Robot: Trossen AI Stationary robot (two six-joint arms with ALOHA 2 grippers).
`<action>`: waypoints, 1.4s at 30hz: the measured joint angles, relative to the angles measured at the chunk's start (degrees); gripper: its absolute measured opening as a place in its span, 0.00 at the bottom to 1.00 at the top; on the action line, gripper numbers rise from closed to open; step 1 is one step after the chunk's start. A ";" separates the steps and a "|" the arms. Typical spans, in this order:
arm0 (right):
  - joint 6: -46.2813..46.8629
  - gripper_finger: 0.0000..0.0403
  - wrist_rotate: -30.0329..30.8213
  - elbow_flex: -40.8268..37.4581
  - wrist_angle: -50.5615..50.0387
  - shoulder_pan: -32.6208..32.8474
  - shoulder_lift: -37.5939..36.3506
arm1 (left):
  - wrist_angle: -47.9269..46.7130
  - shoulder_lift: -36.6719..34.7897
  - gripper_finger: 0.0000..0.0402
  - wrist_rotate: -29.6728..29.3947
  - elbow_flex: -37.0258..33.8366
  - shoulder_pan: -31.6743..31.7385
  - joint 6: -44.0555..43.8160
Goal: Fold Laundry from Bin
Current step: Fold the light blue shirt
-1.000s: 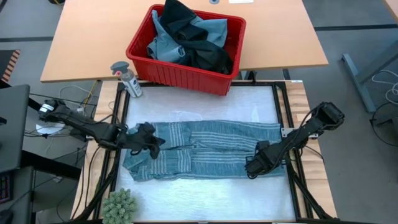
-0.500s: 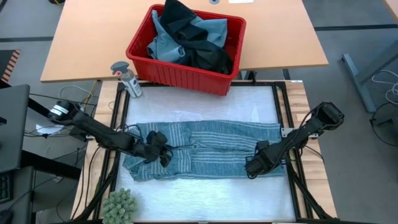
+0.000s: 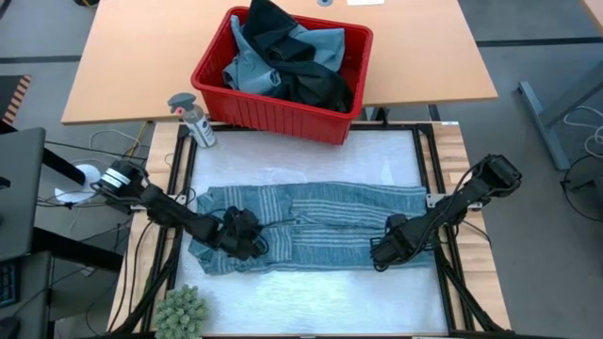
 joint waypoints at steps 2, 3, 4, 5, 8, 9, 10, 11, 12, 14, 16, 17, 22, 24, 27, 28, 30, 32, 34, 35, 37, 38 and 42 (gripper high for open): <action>0.22 0.55 0.93 0.52 0.34 0.00 0.02 | -1.05 0.40 0.00 -0.71 0.07 -0.94 -1.39; 0.22 0.55 1.80 0.93 0.34 0.00 0.00 | -1.93 0.40 0.00 -0.82 0.07 -1.37 -1.86; 0.22 0.55 2.76 1.38 0.34 0.00 0.02 | -3.02 0.29 0.00 -1.06 0.09 -1.82 -2.39; 0.22 0.55 3.74 1.79 0.36 0.00 0.00 | -4.28 -0.06 0.00 -1.23 0.09 -2.16 -2.96; 0.21 0.55 5.55 3.16 -0.67 0.00 0.02 | -7.87 -0.77 0.00 -1.30 0.09 -2.80 -5.11; 0.63 0.55 5.82 3.66 -1.57 0.00 0.01 | -9.56 -1.09 0.00 -1.31 0.09 -3.12 -6.47; 1.41 0.55 5.92 4.19 -2.69 0.00 0.00 | -11.46 -1.30 0.00 -1.52 0.09 -3.53 -8.09; 2.11 0.55 5.94 4.74 -4.03 0.00 0.00 | -13.40 -1.68 0.00 -1.76 0.09 -3.91 -9.67; 2.79 0.55 5.93 5.28 -5.78 0.02 0.02 | -15.23 -2.21 0.00 -1.79 0.09 -4.35 -11.08; 3.94 0.55 5.94 6.00 -9.17 0.27 0.00 | -18.63 -3.54 0.00 -1.58 -0.08 -5.21 -12.98; 4.86 0.55 5.92 6.31 -12.17 0.42 0.00 | -22.14 -4.91 0.00 -0.72 -0.18 -5.64 -14.30; 5.27 0.55 5.89 6.31 -13.48 0.54 0.00 | -24.09 -5.51 0.00 -0.21 -0.20 -5.78 -15.04; 8.99 0.57 5.92 4.17 -13.49 0.63 -0.91 | -31.57 -8.26 0.00 2.24 -0.50 -6.38 -16.73; 9.58 0.58 7.04 1.50 -7.56 0.17 -2.98 | -32.47 -9.22 0.00 3.03 -0.61 -6.42 -15.59; 9.82 0.61 10.87 -3.89 2.19 -0.01 -6.65 | -32.93 -9.87 0.00 3.68 -0.63 -6.42 -13.30; 9.85 0.62 12.08 -5.78 3.81 -0.01 -7.90 | -33.00 -9.91 0.00 3.85 -0.63 -6.42 -12.87; 9.88 0.65 14.12 -8.71 4.09 -0.02 -10.85 | -33.01 -9.94 0.00 4.17 -0.61 -6.42 -12.04; 9.44 0.66 15.91 -10.90 3.30 -0.10 -14.59 | -32.99 -9.96 0.00 4.50 -0.59 -6.42 -11.44; 8.44 0.68 16.37 -12.61 1.83 -0.56 -18.84 | -33.01 -9.98 0.00 4.67 -0.57 -6.42 -11.31; 7.43 0.68 16.76 -13.40 2.06 -0.88 -20.89 | -33.02 -9.98 0.00 4.71 -0.56 -6.42 -11.29; 3.40 0.70 17.91 -15.27 4.20 -1.77 -24.81 | -32.99 -10.00 0.00 4.71 -0.56 -6.42 -11.26; 0.29 0.71 18.14 -16.10 5.69 -2.35 -26.31 | -32.97 -10.00 0.00 4.72 -0.55 -6.42 -11.26; -10.64 0.74 18.02 -19.78 10.08 -5.35 -30.59 | -32.89 -10.00 0.00 4.77 -0.55 -6.42 -11.26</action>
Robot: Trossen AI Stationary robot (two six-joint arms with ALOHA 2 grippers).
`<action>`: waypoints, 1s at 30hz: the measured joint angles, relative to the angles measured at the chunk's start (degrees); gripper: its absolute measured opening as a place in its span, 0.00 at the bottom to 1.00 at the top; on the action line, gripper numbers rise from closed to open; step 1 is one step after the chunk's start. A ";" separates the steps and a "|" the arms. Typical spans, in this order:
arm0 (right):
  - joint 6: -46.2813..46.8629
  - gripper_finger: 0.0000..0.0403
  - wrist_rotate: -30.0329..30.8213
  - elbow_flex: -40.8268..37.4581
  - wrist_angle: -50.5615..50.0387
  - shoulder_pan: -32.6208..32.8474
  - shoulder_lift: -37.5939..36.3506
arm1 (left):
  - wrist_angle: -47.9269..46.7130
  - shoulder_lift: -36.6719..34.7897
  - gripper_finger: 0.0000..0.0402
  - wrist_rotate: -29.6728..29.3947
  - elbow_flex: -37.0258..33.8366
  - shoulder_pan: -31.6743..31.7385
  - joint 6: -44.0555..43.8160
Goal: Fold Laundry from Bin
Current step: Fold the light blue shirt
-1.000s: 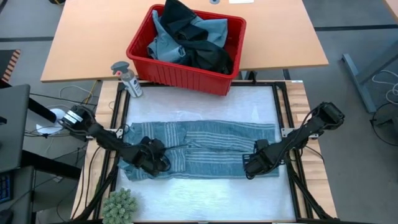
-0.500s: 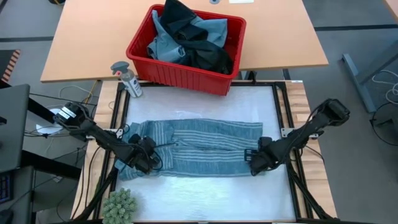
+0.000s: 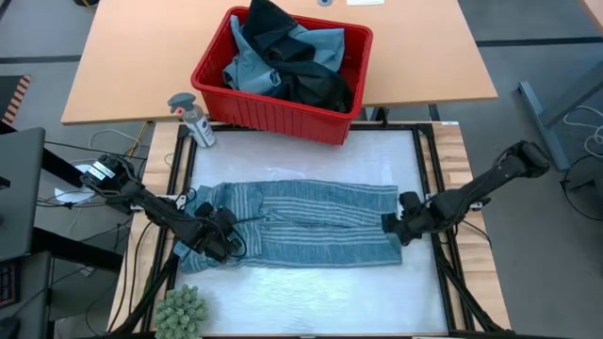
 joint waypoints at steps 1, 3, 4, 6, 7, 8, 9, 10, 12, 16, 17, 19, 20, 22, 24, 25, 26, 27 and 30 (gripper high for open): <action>-1.33 0.75 -0.07 -0.59 0.39 -1.04 -0.66 | 0.03 -0.01 0.00 0.07 0.00 0.00 0.00; -3.30 0.77 -0.31 -1.35 0.58 -3.15 -1.95 | 0.04 -0.04 0.00 0.60 0.08 0.00 0.00; -4.20 0.78 -0.48 -1.64 0.63 -3.90 -2.71 | 0.00 -0.07 0.00 1.08 0.27 0.00 0.00; -5.79 0.81 -1.64 -2.09 0.56 -5.09 -4.11 | -0.55 -0.02 0.00 2.10 1.22 0.00 0.19; -6.19 0.82 -2.25 -2.35 0.64 -5.40 -4.67 | -1.09 -0.10 0.00 2.65 1.96 0.00 0.78; -6.37 0.83 -3.02 -2.70 0.90 -5.61 -5.07 | -1.79 -0.39 0.00 3.29 2.61 0.00 1.53; -6.91 0.84 -3.80 -2.98 1.02 -5.74 -5.18 | -2.17 -0.62 0.00 3.97 3.29 -0.01 2.51; -7.74 0.85 -4.18 -3.17 0.99 -5.73 -5.31 | -2.74 -1.02 0.00 4.64 3.96 0.05 3.27; -9.04 0.86 -4.53 -3.24 1.52 -5.72 -5.40 | -4.59 -2.15 0.00 5.66 5.06 0.29 4.62; -11.97 0.86 -3.98 -3.24 2.41 -5.73 -5.40 | -8.33 -4.69 0.00 5.67 5.77 1.10 4.65; -12.32 0.86 -3.78 -3.24 2.43 -5.73 -5.40 | -9.17 -5.44 0.00 6.08 5.77 1.43 4.22; -12.72 0.86 -3.35 -3.24 2.41 -5.71 -5.40 | -9.97 -7.31 0.00 7.37 5.86 2.43 3.65; -13.21 0.85 -3.32 -3.24 2.42 -5.64 -5.40 | -10.40 -8.31 0.00 8.21 6.23 2.95 3.56; -13.51 0.85 -3.08 -3.24 2.61 -5.29 -5.52 | -10.72 -10.90 0.00 9.18 7.43 4.01 2.94; -13.86 0.85 -2.03 -3.24 3.09 -4.55 -6.25 | -10.62 -13.85 0.00 8.98 10.08 5.08 0.76; -13.89 0.85 -1.47 -3.24 3.59 -4.17 -6.68 | -9.84 -15.46 0.00 7.96 11.80 5.65 -0.72; -13.88 0.85 -1.03 -3.24 3.89 -3.84 -7.14 | -7.56 -17.08 0.00 6.14 13.69 6.10 -1.71; -13.89 0.85 -0.58 -3.24 3.93 -3.47 -7.64 | -3.57 -18.61 0.00 3.91 15.36 6.62 -1.58; -14.02 0.85 -0.13 -3.24 3.67 -2.73 -8.96 | 12.17 -20.69 0.00 -0.46 18.87 9.23 5.65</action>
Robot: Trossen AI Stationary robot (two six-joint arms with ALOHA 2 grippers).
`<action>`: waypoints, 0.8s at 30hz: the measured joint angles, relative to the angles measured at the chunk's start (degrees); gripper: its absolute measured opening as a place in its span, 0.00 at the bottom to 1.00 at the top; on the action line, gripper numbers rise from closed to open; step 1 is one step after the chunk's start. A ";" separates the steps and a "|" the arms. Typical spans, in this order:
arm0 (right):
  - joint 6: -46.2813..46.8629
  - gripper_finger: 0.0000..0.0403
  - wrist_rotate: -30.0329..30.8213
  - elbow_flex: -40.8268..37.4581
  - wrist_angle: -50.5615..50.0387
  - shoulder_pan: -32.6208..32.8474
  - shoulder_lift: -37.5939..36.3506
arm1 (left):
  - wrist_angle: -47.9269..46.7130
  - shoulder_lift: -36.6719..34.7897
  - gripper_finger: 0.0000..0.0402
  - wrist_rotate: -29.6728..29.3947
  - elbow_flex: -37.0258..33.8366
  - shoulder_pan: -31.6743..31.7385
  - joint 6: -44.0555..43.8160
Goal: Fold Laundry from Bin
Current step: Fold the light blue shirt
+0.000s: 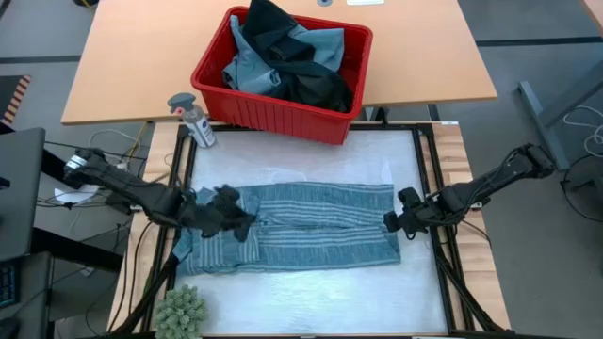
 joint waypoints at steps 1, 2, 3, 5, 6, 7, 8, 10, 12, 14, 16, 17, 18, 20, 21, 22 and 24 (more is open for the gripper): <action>-0.02 0.85 0.02 0.00 -0.14 0.20 -0.36 | 5.17 0.37 0.00 -0.12 0.56 1.37 3.17; 0.02 0.85 0.08 0.00 -0.17 0.28 -0.57 | 10.35 1.37 0.00 0.09 0.91 2.79 5.91; 0.04 0.85 0.22 0.00 -0.01 0.30 -0.62 | 15.16 2.85 0.00 0.49 1.18 4.22 8.34; 0.11 0.85 0.28 0.00 0.25 0.27 -0.62 | 22.95 7.12 0.00 2.85 2.12 7.07 12.87; 0.13 0.85 0.29 0.00 0.29 0.27 -0.56 | 26.46 9.73 0.00 4.98 2.84 8.37 15.27; 0.13 0.85 0.35 0.00 0.29 0.25 -0.44 | 29.37 12.47 0.00 7.31 3.78 9.56 17.68; 0.14 0.85 0.39 0.00 0.32 0.25 -0.44 | 31.80 15.32 0.00 9.81 4.74 10.67 19.82; 0.45 0.85 0.40 0.00 0.68 0.25 -0.44 | 36.07 21.13 0.00 15.17 7.33 12.74 23.25; 0.92 0.85 0.47 0.00 1.47 0.15 -0.44 | 38.54 26.53 0.00 19.56 10.33 14.35 26.80; 0.94 0.85 0.55 0.00 2.22 0.12 -0.46 | 41.88 31.48 0.00 22.71 13.36 15.74 28.95; 0.61 0.85 0.57 0.00 2.37 0.12 -0.44 | 46.34 36.48 0.00 26.55 15.96 17.11 30.27; 0.56 0.85 0.59 0.00 2.50 0.15 -0.44 | 48.48 38.90 0.00 28.59 17.06 17.69 30.45; 0.15 0.85 0.59 0.00 2.61 0.23 -0.44 | 50.40 41.50 0.00 30.66 18.21 18.26 30.27; -1.60 0.85 0.54 0.00 2.81 0.25 -0.44 | 52.19 46.73 0.00 34.79 21.02 19.06 29.91; -2.43 0.85 0.47 0.00 2.84 0.25 -0.44 | 52.19 49.10 0.00 36.58 22.60 19.32 30.00; -2.68 0.85 0.46 0.00 2.81 0.25 -0.40 | 52.02 51.26 0.00 38.19 24.26 19.39 30.33; -2.71 0.84 0.40 0.00 2.85 0.21 -0.07 | 52.10 55.21 0.00 40.19 27.86 19.33 30.98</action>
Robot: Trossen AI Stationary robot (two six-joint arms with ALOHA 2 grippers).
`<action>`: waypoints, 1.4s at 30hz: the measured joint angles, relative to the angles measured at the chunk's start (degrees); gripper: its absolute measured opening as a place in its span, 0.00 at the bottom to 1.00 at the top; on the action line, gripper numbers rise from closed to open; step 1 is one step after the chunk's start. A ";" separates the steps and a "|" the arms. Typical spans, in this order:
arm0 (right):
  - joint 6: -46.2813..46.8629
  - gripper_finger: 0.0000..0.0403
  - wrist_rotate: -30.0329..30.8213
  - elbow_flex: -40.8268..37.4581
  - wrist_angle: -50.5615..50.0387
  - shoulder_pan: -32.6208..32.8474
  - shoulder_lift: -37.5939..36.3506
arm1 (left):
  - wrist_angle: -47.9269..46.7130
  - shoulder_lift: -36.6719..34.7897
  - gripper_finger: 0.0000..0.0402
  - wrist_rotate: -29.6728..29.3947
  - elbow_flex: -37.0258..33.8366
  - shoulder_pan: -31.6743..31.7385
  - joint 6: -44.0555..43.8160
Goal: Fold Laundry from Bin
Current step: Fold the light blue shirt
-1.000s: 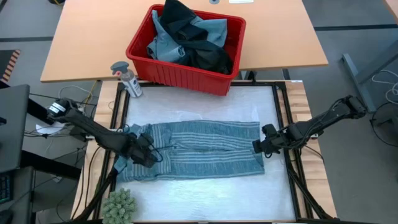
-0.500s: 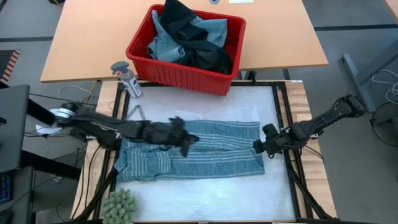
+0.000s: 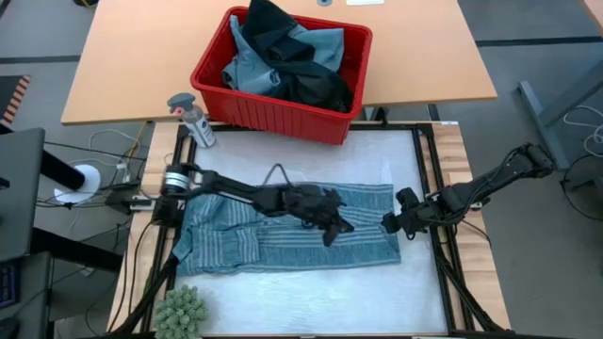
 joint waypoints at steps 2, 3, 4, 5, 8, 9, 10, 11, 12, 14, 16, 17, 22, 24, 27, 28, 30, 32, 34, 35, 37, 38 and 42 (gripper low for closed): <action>0.06 0.84 -0.47 0.00 0.21 0.04 0.19 | -0.30 3.22 0.00 1.21 3.61 -0.13 1.04; 0.28 0.85 -0.70 0.00 0.40 0.03 0.52 | -0.86 4.93 0.00 1.52 5.66 -0.23 1.74; 0.58 0.85 -1.16 0.00 0.51 0.02 0.81 | -1.81 6.35 0.00 1.63 7.59 -0.28 2.42; 0.89 0.85 -1.71 0.00 0.68 0.02 1.13 | -3.92 7.73 0.00 1.77 9.40 -0.28 3.10; 1.25 0.85 -2.49 0.00 0.96 0.04 2.97 | -10.08 12.28 0.00 1.41 15.49 -0.28 5.60; 1.38 0.85 -2.59 0.00 1.03 0.04 3.78 | -11.94 13.79 0.00 1.41 17.49 -0.28 6.40; 1.38 0.85 -2.69 0.00 1.21 0.02 4.57 | -12.88 15.26 0.00 1.22 19.55 -0.28 7.03; 1.36 0.85 -2.98 0.00 1.38 0.04 5.44 | -14.34 16.67 0.00 1.18 21.27 -0.25 7.62; 1.31 0.85 -3.18 0.00 1.64 0.04 6.41 | -15.64 17.83 0.00 1.24 22.96 -0.25 8.10; 1.37 0.85 -3.71 0.00 2.14 0.04 8.06 | -17.42 19.92 0.00 0.73 25.93 -0.25 9.12; 1.15 0.85 -4.03 0.00 3.10 0.04 9.36 | -19.43 21.19 0.00 -0.59 28.24 -0.23 10.37; 0.89 0.85 -4.20 0.00 4.15 0.04 9.70 | -19.94 21.58 0.00 -1.27 28.85 -0.10 10.94; -0.34 0.85 -2.61 0.00 6.88 0.02 10.59 | -21.32 22.22 0.00 -3.58 29.72 1.01 12.37; -1.26 0.85 -2.33 0.00 6.84 -0.01 10.98 | -22.67 22.22 0.00 -4.79 29.74 1.49 13.14; -1.64 0.85 -2.26 0.00 5.94 -0.02 12.71 | -23.81 22.23 0.00 -5.22 29.74 2.22 14.34; -1.64 0.85 -2.28 0.00 5.88 -0.02 13.50 | -23.74 22.25 0.00 -5.23 29.74 2.40 14.57; -1.62 0.85 -2.56 0.00 6.13 -0.02 15.10 | -23.50 22.25 0.00 -5.21 29.74 2.60 14.54; -1.60 0.85 -3.20 0.00 7.24 -0.02 16.59 | -23.59 22.25 0.00 -5.19 29.74 2.70 14.54; -1.60 0.85 -3.39 0.00 7.95 -0.15 18.11 | -23.75 22.25 0.00 -5.21 29.74 2.72 14.55; -1.63 0.85 -3.83 0.05 7.85 -0.22 18.98 | -23.76 22.25 0.00 -5.23 29.74 2.72 14.67; -1.79 0.85 -5.10 0.34 7.32 -0.82 20.66 | -23.76 22.25 0.00 -5.23 29.74 2.72 15.32; -1.88 0.85 -5.79 0.37 7.28 -1.01 21.22 | -23.81 22.25 0.00 -5.23 29.74 2.72 15.51; -1.76 0.85 -7.18 1.56 6.12 -1.71 22.10 | -24.18 22.25 0.00 -5.23 29.74 2.75 16.02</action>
